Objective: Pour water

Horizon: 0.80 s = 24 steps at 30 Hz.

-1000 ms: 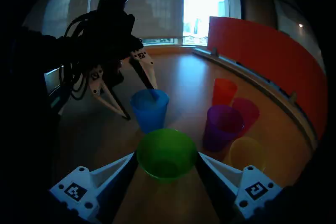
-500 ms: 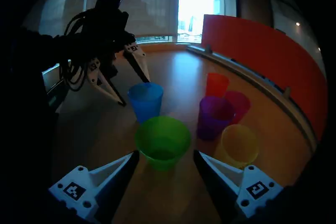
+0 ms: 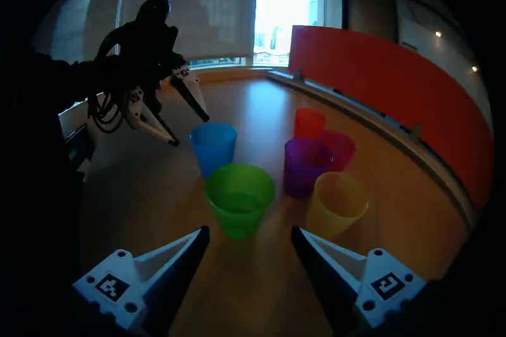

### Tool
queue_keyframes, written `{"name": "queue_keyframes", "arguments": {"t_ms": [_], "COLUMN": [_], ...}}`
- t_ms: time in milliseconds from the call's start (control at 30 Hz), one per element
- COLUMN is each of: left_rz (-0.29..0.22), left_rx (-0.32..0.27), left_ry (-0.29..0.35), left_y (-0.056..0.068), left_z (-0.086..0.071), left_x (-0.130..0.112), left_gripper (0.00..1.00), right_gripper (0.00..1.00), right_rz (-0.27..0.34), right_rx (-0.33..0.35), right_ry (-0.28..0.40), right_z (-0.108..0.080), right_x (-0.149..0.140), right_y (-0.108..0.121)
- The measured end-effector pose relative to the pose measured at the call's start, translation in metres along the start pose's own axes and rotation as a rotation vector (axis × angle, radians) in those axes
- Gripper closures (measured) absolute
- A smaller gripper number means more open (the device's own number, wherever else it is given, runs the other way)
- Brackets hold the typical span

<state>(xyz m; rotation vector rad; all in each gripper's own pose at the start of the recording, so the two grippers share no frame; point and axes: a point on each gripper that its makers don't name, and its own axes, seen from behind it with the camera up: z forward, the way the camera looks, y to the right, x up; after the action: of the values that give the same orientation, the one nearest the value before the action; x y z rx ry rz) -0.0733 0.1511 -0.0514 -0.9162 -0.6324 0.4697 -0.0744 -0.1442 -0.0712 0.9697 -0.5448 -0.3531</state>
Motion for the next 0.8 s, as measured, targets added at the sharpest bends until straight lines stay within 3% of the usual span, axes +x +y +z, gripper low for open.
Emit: {"name": "queue_keyframes", "arguments": {"t_ms": [400, 800], "left_rz": [-0.083, -0.167], "left_rx": [0.096, 0.272], "left_ry": [0.032, 0.127], "left_y": [-0.013, -0.045], "left_z": [-0.021, -0.046], "left_x": [-0.012, -0.006], "left_gripper": [0.01, 0.01], "right_gripper": [0.00, 0.00], "right_rz": [0.078, 0.172], "right_rx": [-0.091, -0.248], "right_ry": [0.044, 0.084], "right_z": [-0.024, -0.043], "right_x": [0.006, 0.014], "right_y": [0.013, 0.038]}}
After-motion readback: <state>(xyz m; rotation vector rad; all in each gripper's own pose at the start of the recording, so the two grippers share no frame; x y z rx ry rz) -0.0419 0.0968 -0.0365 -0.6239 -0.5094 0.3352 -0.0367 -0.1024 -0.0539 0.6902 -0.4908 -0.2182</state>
